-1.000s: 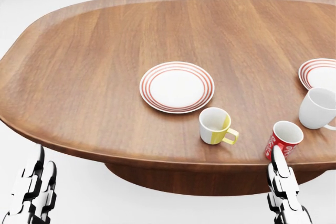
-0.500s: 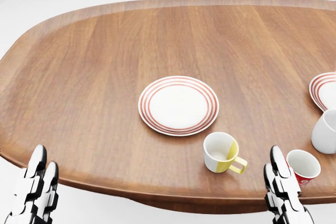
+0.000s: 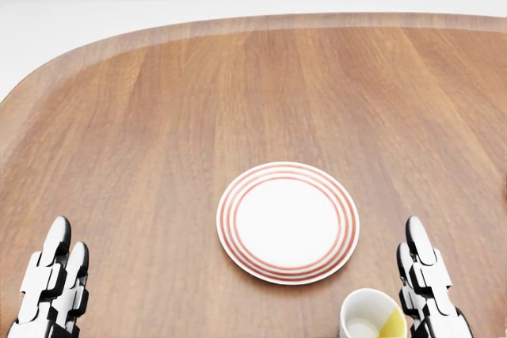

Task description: Put the red mug on the left plate.

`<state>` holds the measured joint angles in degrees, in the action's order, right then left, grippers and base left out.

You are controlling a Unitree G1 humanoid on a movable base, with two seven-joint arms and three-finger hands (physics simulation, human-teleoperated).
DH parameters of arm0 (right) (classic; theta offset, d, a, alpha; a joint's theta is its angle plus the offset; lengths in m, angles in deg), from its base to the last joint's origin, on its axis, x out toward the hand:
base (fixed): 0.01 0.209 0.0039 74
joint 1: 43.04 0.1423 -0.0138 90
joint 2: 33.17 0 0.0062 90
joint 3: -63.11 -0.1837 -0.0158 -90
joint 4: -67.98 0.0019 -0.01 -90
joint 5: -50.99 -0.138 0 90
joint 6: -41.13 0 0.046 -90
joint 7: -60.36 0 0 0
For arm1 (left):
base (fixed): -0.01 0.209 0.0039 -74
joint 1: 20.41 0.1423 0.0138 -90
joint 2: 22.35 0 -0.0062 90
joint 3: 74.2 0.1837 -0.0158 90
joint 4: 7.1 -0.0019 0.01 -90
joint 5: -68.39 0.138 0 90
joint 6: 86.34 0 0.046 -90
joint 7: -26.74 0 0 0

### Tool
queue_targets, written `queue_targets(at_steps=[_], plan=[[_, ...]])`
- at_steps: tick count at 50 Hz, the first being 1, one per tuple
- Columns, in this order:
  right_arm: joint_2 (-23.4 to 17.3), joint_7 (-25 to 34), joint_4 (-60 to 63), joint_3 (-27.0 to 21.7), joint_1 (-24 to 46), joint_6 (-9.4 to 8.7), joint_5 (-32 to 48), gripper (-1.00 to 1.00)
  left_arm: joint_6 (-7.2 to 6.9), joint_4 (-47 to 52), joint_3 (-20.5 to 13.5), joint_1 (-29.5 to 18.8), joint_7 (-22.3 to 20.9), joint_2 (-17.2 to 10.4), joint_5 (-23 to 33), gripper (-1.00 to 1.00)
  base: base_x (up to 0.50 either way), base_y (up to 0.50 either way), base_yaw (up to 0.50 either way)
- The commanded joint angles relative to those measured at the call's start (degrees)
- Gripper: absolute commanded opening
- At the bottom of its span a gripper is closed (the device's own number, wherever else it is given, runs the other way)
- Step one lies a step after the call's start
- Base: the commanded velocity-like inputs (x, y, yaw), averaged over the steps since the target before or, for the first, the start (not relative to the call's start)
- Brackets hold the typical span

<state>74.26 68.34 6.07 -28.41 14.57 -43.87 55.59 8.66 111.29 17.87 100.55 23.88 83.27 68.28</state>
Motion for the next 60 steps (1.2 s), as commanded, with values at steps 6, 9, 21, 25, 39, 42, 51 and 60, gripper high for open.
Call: queue_targets(at_steps=[6, 9, 21, 25, 39, 42, 51, 60], plan=[[0.1, -2.7, 0.2, 0.2, 0.3, 0.0, 2.8, 1.0, 0.0, 0.1, -0.1, 0.0, -0.1, 0.0, 0.0, 1.0, 0.5, 0.27, 0.0], [-0.8, -0.7, -0.1, 0.8, 0.0, 0.0, 0.2, 1.0, 0.0, 0.1, 0.0, 0.1, -0.1, 0.0, 0.0, 1.0, 0.5, 0.3, 0.0], [-1.3, 5.0, 0.2, 0.5, -0.9, 0.0, -5.9, 1.0, 0.0, 0.0, 0.0, -0.1, -0.1, 0.0, -0.1, 1.0, 0.5, -0.01, 0.0], [-0.4, 4.2, 0.0, 0.1, -0.5, 0.0, -3.0, 1.0, 0.0, -0.1, 0.1, -0.1, 0.0, 0.0, 0.1, 1.0, 0.5, -0.04, 0.0], [-1.0, 3.2, -0.2, 1.2, -0.6, 0.0, -1.4, 1.0, 0.0, 0.0, 0.3, 0.3, 0.0, -0.2, 0.1, 1.0, 0.5, -0.06, 0.0], [-1.1, 3.1, -0.2, 1.4, -0.7, 0.0, -1.3, 1.0, 0.0, 0.0, 0.3, 0.3, 0.0, -0.2, 0.1, 1.0, 0.49, -0.07, 0.0], [-1.2, 2.7, -0.4, 1.5, -0.7, 0.0, -1.1, 1.0, 0.0, 0.0, 0.4, 0.3, 0.1, -0.2, 0.2, 1.0, 0.49, -0.07, 0.0], [-1.5, 1.2, -1.4, 1.9, -0.1, 0.0, 0.5, 1.0, 0.0, 0.0, 0.5, 0.2, 0.3, -0.3, 0.2, 1.0, 0.49, -0.07, 0.0]])
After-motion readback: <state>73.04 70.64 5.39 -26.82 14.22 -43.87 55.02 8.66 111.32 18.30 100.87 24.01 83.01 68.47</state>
